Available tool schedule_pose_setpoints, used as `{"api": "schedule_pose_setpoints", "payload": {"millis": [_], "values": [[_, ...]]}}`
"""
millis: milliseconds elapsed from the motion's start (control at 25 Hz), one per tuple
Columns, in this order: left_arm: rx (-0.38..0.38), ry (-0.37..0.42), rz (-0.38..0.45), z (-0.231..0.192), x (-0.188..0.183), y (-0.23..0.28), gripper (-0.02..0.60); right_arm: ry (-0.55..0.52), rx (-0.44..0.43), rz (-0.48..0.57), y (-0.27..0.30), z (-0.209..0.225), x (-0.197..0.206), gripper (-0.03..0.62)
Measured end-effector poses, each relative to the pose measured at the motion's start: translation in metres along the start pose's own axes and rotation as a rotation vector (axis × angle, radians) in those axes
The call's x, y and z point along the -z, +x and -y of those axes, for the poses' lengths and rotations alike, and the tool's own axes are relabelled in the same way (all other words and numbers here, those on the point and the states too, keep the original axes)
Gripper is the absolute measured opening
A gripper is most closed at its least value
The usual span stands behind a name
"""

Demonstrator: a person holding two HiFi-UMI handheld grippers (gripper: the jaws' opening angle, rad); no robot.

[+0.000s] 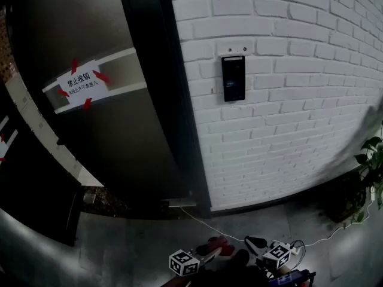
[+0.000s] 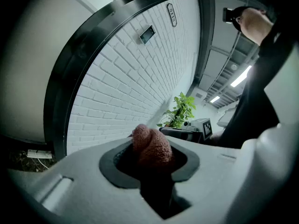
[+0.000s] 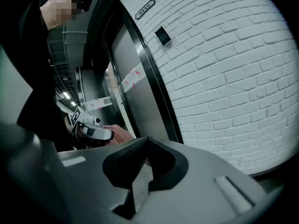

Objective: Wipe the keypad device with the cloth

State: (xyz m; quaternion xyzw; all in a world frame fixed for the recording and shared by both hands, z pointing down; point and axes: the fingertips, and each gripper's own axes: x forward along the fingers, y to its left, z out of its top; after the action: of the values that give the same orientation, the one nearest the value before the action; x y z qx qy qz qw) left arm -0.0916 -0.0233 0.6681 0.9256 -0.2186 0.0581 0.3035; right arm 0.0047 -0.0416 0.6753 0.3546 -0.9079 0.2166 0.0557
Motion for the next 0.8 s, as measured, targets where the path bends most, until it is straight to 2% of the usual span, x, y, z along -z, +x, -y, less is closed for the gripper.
{"api": "schedule_pose_setpoints", "payload": {"millis": [240, 480, 640, 720, 800], "values": [[-0.043, 0.035, 0.056, -0.013, -0.052, 0.058, 0.112, -0.023, -0.030, 0.037, 0.000, 0.070, -0.030, 0.003], [-0.127, 0.130, 0.192, -0.021, -0.128, 0.088, 0.112, -0.034, -0.114, 0.053, 0.005, 0.099, -0.064, 0.003], [-0.151, 0.178, 0.260, -0.022, -0.170, 0.099, 0.112, -0.049, -0.148, 0.063, 0.011, 0.118, -0.078, 0.003], [-0.157, 0.228, 0.299, -0.022, -0.202, 0.094, 0.112, -0.043, -0.150, 0.061, 0.013, 0.123, -0.079, 0.003], [-0.167, 0.310, 0.349, -0.020, -0.245, 0.084, 0.112, -0.034, -0.156, 0.052, 0.014, 0.126, -0.076, 0.003]]}}
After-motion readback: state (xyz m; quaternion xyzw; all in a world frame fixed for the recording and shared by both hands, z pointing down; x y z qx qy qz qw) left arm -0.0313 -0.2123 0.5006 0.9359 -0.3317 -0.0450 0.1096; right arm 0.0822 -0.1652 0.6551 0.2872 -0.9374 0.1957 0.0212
